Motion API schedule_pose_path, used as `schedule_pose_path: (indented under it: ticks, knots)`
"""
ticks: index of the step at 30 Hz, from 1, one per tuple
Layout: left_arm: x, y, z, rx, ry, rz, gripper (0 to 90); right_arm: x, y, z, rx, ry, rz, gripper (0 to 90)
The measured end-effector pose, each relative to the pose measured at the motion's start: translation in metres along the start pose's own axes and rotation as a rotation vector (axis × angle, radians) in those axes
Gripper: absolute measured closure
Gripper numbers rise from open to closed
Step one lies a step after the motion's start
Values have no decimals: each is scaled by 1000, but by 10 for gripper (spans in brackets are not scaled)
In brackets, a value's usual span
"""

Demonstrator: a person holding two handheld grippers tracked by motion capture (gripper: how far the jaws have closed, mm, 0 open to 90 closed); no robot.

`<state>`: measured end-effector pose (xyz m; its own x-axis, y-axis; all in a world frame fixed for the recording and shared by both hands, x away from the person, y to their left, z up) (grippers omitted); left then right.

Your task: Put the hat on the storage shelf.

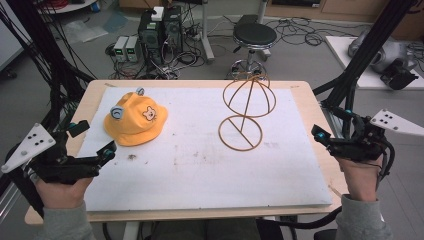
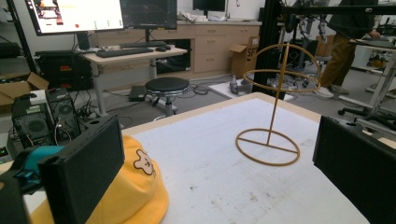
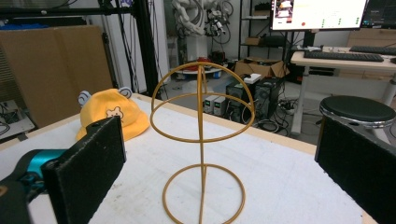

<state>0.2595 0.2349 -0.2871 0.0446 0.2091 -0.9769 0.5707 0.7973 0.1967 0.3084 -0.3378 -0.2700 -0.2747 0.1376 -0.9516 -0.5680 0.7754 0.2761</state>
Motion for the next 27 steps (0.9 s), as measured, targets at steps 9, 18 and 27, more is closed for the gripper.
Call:
schedule_pose_path:
  ticks: [9, 18, 27]
  knots:
    - [0, 0, 0, -1, 2, -3, 24, 0, -1, 0, 1, -1, 1, 13]
    - [3, 2, 2, -1, 11, -4, 24, 0, -2, 0, 2, 3, 4, 13]
    - [8, 6, 5, 7, 29, -17, 24, 2, -1, 3, -5, 17, 3, 13]
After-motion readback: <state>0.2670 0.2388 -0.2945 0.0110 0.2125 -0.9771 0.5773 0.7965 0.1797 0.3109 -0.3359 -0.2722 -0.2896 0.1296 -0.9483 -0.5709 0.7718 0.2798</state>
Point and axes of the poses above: each handheld gripper's, and its own axes: z roughly forward along the jaws, x roughly out of its underside, y roughly to its left, the point moved 5 cm from there along z, roughly forward along the jaws, and after that the axes turned 13 degrees about z, right-handed, at the moved point
